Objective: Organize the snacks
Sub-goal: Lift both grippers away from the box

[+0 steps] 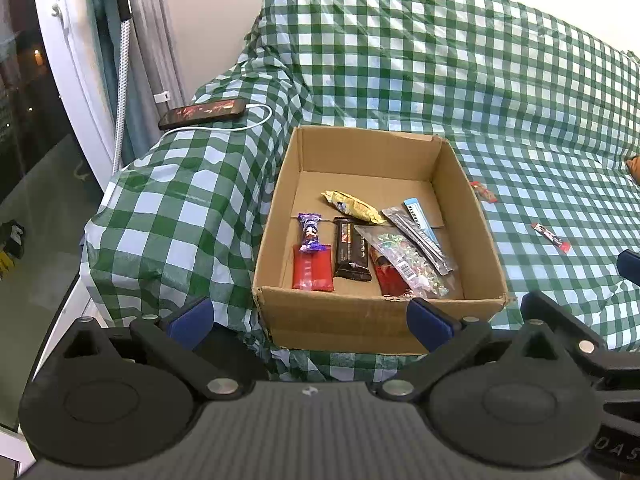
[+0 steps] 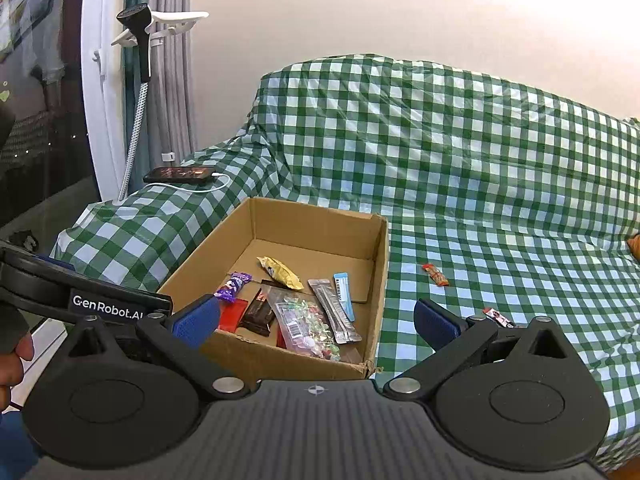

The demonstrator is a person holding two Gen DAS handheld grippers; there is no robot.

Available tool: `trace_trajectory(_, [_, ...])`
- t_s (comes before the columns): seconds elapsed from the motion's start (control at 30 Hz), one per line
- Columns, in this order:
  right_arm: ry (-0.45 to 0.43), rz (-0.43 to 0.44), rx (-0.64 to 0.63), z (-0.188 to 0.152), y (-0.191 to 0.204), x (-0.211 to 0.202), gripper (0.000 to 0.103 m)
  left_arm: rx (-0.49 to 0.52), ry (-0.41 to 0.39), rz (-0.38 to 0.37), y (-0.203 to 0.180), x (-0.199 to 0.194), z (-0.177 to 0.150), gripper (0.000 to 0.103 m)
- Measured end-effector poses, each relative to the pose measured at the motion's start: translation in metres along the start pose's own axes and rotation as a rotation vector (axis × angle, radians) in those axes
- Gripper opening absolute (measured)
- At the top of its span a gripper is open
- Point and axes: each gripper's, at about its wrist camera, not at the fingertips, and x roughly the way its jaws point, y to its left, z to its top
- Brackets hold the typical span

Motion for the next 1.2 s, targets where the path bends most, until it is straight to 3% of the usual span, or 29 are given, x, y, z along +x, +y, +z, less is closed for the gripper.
trace_trajectory(0.47, [0.057,0.013,0.017,-0.004,-0.005,0.019,0.103,0.022,0.066,0.004,-0.005,0.024,0.001,0.103])
trace_trajectory(0.77, [0.094,0.009,0.095,-0.007,-0.032,0.041,0.103,0.115,0.083,0.020,-0.033,0.046,0.017,0.103])
trace_trajectory(1.03, [0.085,-0.138,0.207,-0.012,-0.102,0.058,0.103,0.175,0.072,-0.041,-0.092,0.064,0.066,0.103])
trace_trajectory(1.2, [0.095,-0.245,0.272,-0.019,-0.166,0.079,0.103,0.151,0.135,-0.136,-0.141,0.091,0.108,0.103])
